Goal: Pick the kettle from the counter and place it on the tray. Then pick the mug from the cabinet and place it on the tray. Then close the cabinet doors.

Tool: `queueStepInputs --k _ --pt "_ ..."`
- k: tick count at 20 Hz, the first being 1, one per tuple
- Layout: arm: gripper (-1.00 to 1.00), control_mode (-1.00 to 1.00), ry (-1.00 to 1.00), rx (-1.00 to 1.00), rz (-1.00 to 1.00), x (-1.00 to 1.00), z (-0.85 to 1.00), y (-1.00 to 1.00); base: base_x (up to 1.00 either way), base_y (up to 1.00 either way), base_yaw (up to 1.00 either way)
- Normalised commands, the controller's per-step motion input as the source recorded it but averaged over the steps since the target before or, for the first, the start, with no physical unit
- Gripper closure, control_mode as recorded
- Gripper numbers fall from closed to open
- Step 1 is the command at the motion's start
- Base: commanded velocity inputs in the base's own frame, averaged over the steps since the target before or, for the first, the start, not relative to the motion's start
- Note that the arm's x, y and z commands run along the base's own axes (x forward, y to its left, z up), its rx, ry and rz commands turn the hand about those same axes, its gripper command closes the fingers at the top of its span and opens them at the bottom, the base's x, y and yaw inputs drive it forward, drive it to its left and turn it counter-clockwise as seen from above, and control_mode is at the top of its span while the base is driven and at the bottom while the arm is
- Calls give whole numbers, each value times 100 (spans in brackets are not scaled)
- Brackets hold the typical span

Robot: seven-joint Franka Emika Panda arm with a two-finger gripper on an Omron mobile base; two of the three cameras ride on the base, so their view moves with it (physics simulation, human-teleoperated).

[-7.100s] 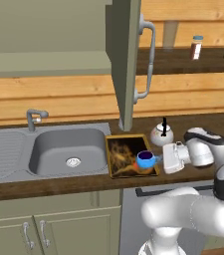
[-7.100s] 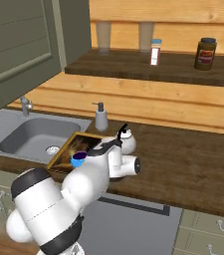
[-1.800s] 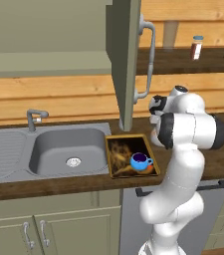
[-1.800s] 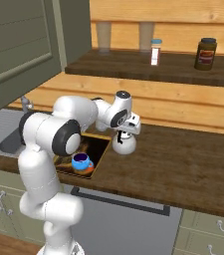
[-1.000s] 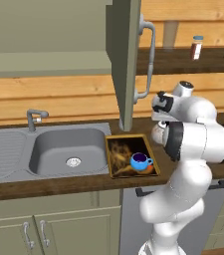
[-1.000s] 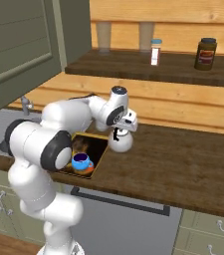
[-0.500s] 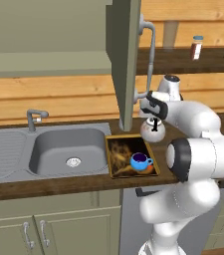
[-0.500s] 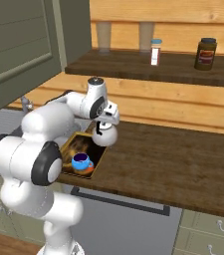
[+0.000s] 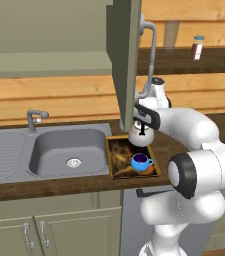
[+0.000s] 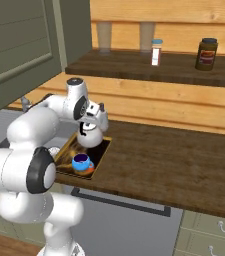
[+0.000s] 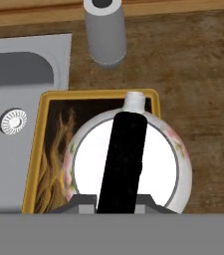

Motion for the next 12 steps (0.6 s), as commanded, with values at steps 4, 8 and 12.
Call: queueStepInputs --k 4,8,12 --pt "100 -100 0 0 0 -2 -10 14 0 0 0" --pt "100 -100 0 0 0 3 -15 1 0 0 0" --pt "100 -100 0 0 0 3 -19 0 0 0 0"
